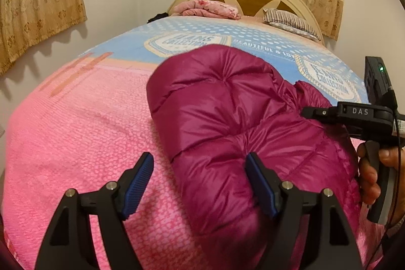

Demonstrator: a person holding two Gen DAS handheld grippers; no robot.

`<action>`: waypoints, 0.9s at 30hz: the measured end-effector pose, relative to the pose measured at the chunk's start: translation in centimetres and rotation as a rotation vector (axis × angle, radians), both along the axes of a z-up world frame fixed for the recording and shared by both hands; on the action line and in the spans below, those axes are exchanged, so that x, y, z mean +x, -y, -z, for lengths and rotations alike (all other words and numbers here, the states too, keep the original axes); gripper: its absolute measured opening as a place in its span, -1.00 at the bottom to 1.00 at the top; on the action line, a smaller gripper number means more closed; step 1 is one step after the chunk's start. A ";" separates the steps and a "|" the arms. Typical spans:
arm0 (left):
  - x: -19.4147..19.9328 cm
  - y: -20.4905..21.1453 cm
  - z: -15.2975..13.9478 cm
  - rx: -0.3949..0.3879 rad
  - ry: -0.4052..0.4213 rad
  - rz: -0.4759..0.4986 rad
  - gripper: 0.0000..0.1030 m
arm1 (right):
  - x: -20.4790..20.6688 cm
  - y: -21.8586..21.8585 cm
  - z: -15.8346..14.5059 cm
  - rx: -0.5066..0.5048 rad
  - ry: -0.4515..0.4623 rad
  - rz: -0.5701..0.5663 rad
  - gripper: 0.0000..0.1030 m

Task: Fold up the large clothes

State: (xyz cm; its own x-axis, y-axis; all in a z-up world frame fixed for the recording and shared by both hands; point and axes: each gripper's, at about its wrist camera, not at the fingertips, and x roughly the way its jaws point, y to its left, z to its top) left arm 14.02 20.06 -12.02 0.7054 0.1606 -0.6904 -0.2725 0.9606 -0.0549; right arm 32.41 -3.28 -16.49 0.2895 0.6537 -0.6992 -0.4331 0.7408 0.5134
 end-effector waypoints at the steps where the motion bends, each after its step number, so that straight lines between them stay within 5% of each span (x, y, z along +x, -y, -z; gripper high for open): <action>1: -0.4 0.1 -0.4 0.005 0.008 0.000 0.51 | -0.4 0.1 -0.4 -0.008 0.016 0.002 -0.09; 14: -5.5 2.1 -5.9 0.070 0.152 0.002 0.75 | -11.2 3.0 -10.1 -0.078 0.367 0.036 0.19; 27: -7.4 3.8 -9.2 0.086 0.256 0.026 0.83 | -16.3 3.9 -14.3 -0.074 0.490 0.047 0.24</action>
